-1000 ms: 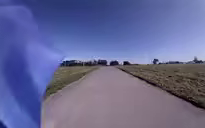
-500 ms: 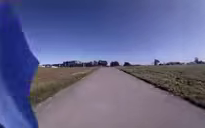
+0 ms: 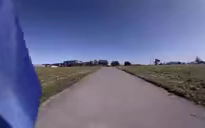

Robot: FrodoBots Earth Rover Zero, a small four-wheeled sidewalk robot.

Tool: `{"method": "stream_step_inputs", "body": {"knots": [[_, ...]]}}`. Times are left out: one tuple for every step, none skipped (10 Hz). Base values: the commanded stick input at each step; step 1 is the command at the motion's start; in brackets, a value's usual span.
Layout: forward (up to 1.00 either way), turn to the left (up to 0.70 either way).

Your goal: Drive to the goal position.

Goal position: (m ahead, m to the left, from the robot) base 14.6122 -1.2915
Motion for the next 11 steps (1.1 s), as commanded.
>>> {"method": "stream_step_inputs", "body": {"knots": [[1.0, 0.0], [1.0, 0.0], [1.0, 0.0], [1.0, 0.0], [1.0, 0.0], [1.0, 0.0], [1.0, 0.0], [1.0, 0.0], [1.0, 0.0], [1.0, 0.0], [1.0, 0.0]]}}
